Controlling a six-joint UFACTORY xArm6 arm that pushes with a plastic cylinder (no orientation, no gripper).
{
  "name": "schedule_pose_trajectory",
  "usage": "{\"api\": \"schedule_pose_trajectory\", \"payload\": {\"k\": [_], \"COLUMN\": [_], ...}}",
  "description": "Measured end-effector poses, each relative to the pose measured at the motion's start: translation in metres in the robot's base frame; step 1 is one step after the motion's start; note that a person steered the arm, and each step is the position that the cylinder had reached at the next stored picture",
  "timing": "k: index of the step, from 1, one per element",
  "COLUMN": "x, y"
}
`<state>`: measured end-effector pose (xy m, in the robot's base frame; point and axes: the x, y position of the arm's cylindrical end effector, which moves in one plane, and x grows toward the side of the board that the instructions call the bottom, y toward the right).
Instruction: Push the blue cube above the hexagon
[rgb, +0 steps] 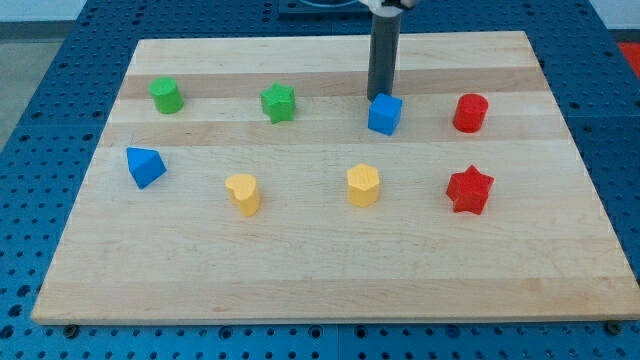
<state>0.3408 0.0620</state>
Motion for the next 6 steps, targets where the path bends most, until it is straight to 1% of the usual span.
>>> {"api": "schedule_pose_trajectory", "payload": {"k": [1, 2, 3, 4, 5, 6], "x": [0.014, -0.001, 0.006, 0.048, 0.067, 0.064], "y": [-0.002, -0.002, 0.003, 0.001, -0.007, 0.008]}}
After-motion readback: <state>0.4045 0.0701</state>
